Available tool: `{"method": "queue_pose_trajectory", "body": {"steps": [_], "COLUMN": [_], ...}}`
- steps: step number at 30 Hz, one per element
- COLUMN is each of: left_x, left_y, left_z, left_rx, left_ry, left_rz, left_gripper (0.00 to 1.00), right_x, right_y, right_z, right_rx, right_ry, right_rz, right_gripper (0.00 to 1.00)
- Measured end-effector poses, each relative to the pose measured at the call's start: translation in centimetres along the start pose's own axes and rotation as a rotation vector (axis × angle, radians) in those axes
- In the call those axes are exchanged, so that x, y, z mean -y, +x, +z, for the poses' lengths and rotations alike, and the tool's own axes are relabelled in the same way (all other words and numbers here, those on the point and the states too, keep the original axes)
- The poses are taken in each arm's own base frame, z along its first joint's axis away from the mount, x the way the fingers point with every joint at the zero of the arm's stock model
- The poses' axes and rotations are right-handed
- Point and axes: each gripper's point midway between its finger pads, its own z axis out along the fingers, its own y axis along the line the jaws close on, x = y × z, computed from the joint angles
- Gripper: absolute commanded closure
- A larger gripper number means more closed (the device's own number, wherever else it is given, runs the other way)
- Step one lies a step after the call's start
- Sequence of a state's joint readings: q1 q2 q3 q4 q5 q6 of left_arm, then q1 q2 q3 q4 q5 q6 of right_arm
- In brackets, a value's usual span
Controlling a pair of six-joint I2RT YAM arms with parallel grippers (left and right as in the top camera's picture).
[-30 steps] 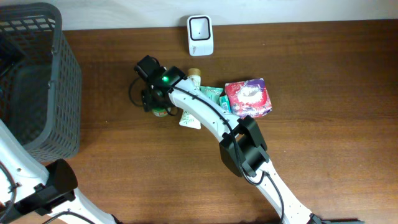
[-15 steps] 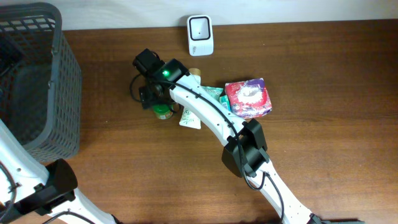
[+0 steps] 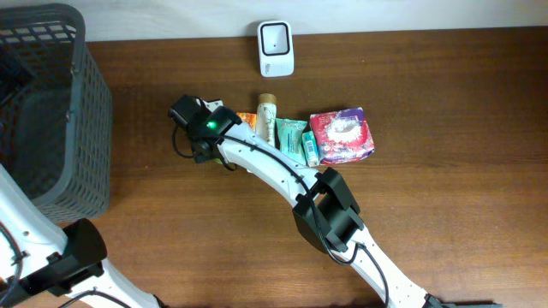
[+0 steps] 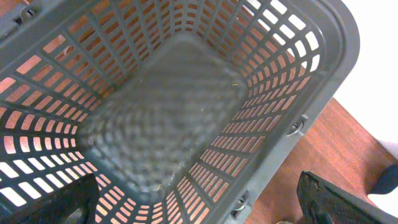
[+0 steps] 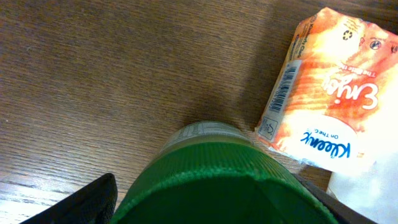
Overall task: Scan the item barcode
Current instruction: 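Lift the green jar with the right gripper up to the white scanner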
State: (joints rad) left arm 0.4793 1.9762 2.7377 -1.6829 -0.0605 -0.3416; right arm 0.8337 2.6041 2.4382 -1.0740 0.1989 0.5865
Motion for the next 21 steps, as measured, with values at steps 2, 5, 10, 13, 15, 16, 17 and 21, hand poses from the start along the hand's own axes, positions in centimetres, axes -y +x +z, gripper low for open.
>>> {"method": "queue_pose_trajectory", "body": {"steps": [2, 5, 10, 13, 15, 16, 17, 21], "left_x": [0.0, 0.0, 0.0, 0.0, 0.0, 0.0, 0.0, 0.0], "left_y": [0.0, 0.0, 0.0, 0.0, 0.0, 0.0, 0.0, 0.0], "left_z": [0.0, 0.0, 0.0, 0.0, 0.0, 0.0, 0.0, 0.0], "left_rx": [0.000, 0.000, 0.000, 0.000, 0.000, 0.000, 0.000, 0.000], "left_ry": [0.000, 0.000, 0.000, 0.000, 0.000, 0.000, 0.000, 0.000], "left_rz": [0.000, 0.000, 0.000, 0.000, 0.000, 0.000, 0.000, 0.000], "left_gripper": [0.01, 0.01, 0.01, 0.01, 0.01, 0.01, 0.01, 0.01], "right_x": [0.0, 0.3, 0.8, 3.4, 6.8, 10.2, 12.3, 24.0], "right_y": [0.0, -0.2, -1.1, -6.5, -13.2, -15.7, -17.8, -21.8], "right_z": [0.0, 0.0, -1.3, -4.4, -6.2, -6.6, -6.8, -6.8], "right_rx": [0.002, 0.013, 0.020, 0.132, 0.331, 0.388, 0.446, 0.511], "right_ry": [0.002, 0.017, 0.018, -0.003, 0.003, 0.038, 0.041, 0.062], "right_rz": [0.001, 0.011, -0.006, 0.011, 0.021, 0.032, 0.056, 0.210], "right_gripper": [0.30, 0.34, 0.39, 0.39, 0.39, 0.39, 0.39, 0.39]}}
